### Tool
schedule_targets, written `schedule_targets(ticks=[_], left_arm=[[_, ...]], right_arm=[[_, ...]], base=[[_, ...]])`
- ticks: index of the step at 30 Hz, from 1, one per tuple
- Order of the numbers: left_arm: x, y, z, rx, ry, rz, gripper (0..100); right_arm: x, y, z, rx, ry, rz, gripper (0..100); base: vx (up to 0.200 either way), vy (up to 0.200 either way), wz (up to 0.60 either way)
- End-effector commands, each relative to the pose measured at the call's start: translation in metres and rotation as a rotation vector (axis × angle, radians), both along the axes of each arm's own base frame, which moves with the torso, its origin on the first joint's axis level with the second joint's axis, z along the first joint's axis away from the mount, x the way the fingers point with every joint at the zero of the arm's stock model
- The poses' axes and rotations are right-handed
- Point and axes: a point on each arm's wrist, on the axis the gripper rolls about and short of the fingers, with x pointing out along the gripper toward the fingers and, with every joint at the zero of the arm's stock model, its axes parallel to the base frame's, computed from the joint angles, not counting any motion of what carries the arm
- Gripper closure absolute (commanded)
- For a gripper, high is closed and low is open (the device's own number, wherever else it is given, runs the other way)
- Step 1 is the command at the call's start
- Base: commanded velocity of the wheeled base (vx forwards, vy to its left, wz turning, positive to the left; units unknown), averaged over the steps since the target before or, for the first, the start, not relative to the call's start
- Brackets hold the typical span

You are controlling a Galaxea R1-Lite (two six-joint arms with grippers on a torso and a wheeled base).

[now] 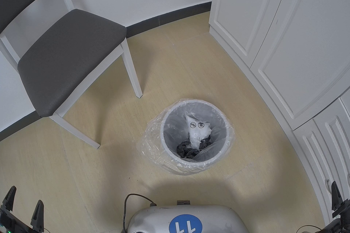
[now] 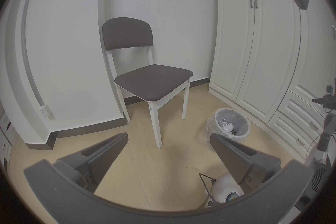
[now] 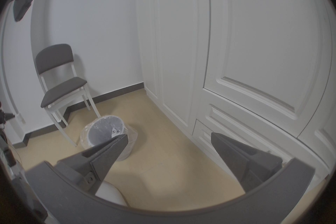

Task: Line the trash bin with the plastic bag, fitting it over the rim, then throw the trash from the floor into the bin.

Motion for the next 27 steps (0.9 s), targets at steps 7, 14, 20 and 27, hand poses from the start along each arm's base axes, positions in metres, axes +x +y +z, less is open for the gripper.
schedule_targets(ticks=[7,14,20,27], left_arm=[[0.0,0.0,-0.0051,0.0,0.001,0.0,0],[0.0,0.0,-0.0051,0.0,0.001,0.0,0],[0.0,0.0,-0.0051,0.0,0.001,0.0,0],[0.0,0.0,-0.0051,0.0,0.001,0.0,0]], right_arm=[[0.0,0.0001,-0.0047,-0.003,-0.001,0.007,0],[0.0002,0.0008,-0.0053,0.004,0.001,0.04,0],[0.0002,0.0009,-0.0053,0.015,0.0,0.042,0],[0.0002,0.0009,-0.0053,0.012,0.0,0.041,0]], base=[[0.0,0.0,0.0],[0.0,0.0,0.0],[0.0,0.0,0.0],[0.0,0.0,0.0]])
